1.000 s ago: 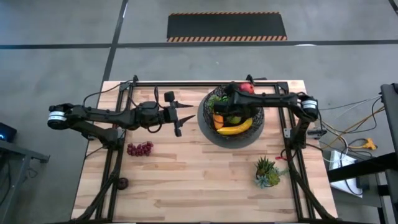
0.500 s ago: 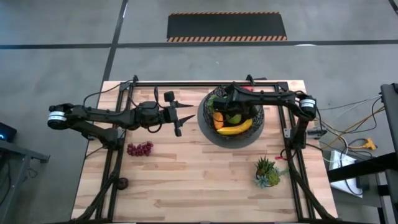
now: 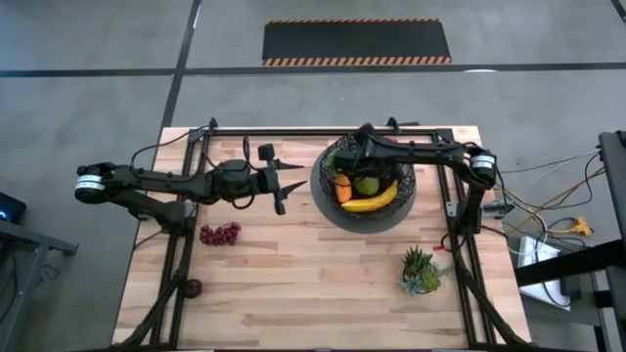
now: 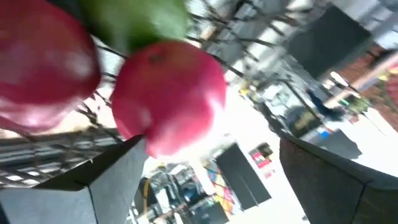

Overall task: Build produce basket
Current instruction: Put the pomegranate into the wire basket

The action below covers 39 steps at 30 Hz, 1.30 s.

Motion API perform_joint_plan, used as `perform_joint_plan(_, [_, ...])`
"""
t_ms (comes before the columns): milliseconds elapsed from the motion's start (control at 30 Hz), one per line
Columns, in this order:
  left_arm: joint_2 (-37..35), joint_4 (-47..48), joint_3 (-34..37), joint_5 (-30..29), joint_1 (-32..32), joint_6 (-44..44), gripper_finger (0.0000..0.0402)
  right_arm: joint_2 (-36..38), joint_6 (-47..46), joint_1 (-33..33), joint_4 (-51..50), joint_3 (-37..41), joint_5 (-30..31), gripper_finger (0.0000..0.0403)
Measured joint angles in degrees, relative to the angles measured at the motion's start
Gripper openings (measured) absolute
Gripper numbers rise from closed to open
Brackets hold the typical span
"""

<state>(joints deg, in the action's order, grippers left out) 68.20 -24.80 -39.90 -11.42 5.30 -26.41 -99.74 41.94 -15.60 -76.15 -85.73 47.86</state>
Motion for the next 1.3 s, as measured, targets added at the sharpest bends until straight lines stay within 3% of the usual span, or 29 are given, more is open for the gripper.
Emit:
perform_joint_plan(233, [0.0,0.3,0.1,0.0,0.0,0.0,0.0169,2.0,-6.9,1.1,-3.7,-5.0,0.4,0.0338])
perform_joint_plan(433, [0.0,0.3,0.1,0.0,0.0,0.0,0.0169,4.2,-29.7,-2.1,-6.2,-8.9,-10.2,0.0294])
perform_joint_plan(600, [0.0,0.3,0.2,0.0,0.0,0.0,0.0169,9.4,-42.8,-8.7,-4.7,-8.0,-17.3,0.0184])
perform_joint_plan(733, [0.0,0.0,0.6,0.0,0.0,0.0,0.0169,14.7,-47.8,-15.5,1.1,-5.0,-20.9,0.0057])
perform_joint_plan(800, [0.0,-0.3,0.8,0.0,0.0,0.0,0.0169,16.7,-49.2,-19.1,4.3,-3.2,-25.2,0.0024])
perform_joint_plan(1033, [0.0,-0.5,0.9,0.0,0.0,0.0,0.0169,19.1,-51.7,-25.8,9.5,3.4,-28.6,0.0009])
perform_joint_plan(1200, [0.0,-0.5,0.9,0.0,0.0,0.0,0.0169,18.5,-51.5,-26.7,12.1,7.6,-29.1,0.0009])
perform_joint_plan(1300, [0.0,-0.5,0.9,0.0,0.0,0.0,0.0169,18.3,-51.2,-26.7,15.8,10.4,-33.5,0.0009])
